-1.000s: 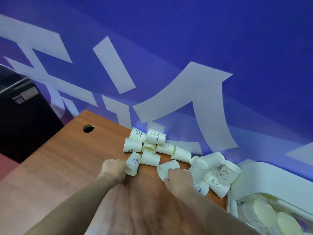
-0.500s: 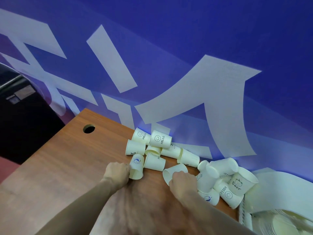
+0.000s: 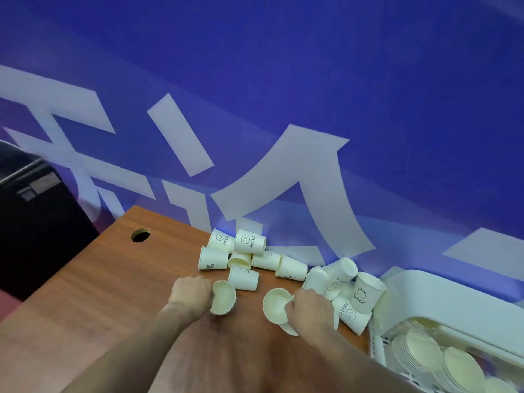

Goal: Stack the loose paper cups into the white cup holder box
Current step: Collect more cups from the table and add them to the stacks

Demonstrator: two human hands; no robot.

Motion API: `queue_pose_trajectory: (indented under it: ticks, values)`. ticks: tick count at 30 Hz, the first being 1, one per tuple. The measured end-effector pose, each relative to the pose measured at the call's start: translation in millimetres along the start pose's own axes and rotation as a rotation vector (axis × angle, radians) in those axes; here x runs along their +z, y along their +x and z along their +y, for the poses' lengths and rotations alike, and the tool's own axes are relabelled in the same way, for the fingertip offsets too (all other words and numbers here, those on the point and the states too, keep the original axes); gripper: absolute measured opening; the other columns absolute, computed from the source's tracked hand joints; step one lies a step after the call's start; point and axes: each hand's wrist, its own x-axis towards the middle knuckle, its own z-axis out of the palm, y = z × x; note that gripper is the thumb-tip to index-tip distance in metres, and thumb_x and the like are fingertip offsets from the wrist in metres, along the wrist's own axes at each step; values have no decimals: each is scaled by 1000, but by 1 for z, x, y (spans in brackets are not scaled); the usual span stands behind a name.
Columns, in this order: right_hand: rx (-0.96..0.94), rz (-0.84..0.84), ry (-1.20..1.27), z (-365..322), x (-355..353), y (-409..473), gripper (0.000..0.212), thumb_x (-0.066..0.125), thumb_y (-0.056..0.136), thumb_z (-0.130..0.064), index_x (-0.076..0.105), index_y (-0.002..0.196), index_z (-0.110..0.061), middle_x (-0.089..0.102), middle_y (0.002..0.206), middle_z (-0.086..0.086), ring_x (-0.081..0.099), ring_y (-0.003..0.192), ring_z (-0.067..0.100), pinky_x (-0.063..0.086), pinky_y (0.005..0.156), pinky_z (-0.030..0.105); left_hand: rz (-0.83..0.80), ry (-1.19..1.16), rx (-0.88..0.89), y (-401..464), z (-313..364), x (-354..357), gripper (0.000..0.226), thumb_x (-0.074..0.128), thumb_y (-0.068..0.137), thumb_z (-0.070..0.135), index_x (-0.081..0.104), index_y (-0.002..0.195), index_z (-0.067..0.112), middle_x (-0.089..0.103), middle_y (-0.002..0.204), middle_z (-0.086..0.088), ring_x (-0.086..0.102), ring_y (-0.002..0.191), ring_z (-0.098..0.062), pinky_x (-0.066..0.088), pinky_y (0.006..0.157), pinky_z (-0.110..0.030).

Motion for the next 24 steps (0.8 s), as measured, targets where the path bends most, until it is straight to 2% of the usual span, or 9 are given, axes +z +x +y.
queue_pose_trajectory:
  ticks: [3,7,9,11,14,17,21,24]
  values:
    - [19,36,40,12,-7,-17,25,45,86,-24,38,62,-20,42,63,-4,49,69,23,35,61,30,18,-56,10,-13,10,-16,28,38,96,29,66,100,22,68,106,3,65,99,-20,39,68,-27]
    - [32,106,77,31,-16,-39,18,44,87,-29,49,73,-18,46,70,-2,48,71,23,35,62,31,49,-97,46,-26,27,-34,31,35,97,31,64,103,22,67,107,2,65,98,-21,42,70,-29]
    - [55,138,112,44,-20,-51,18,45,85,-29,48,71,-18,47,69,-2,49,71,24,36,62,31,62,-87,75,-33,39,-42,32,34,98,33,62,107,20,66,109,1,64,99,-21,41,70,-29]
    - [73,165,134,58,-23,-62,18,45,84,-30,46,70,-19,56,77,1,51,73,25,36,63,31,74,-67,110,-41,55,-52,34,33,99,35,60,111,18,65,113,-1,63,101,-22,41,71,-30]
    - [90,192,145,84,-25,-75,19,46,84,-32,59,84,-18,66,93,4,62,87,28,36,64,30,69,-82,144,-52,80,-63,34,34,99,35,60,111,17,64,114,-3,62,102,-23,41,72,-30]
    - [119,191,153,113,-28,-89,17,45,83,-34,54,79,-20,66,89,5,64,89,29,38,63,30,59,-132,191,-63,110,-69,32,35,98,35,60,108,17,63,112,-3,62,100,-24,39,70,-29]
    - [179,195,189,157,-32,-114,20,48,83,-34,58,81,-17,67,93,6,64,91,29,38,64,30,18,-186,254,-75,157,-82,31,36,95,34,61,102,17,65,110,-5,62,99,-26,41,72,-32]
    - [240,192,226,193,-32,-134,20,49,81,-36,50,73,-18,59,80,4,61,82,28,37,62,29,-20,-203,291,-86,196,-98,26,37,93,34,58,91,18,67,105,-6,61,86,-26,42,68,-31]
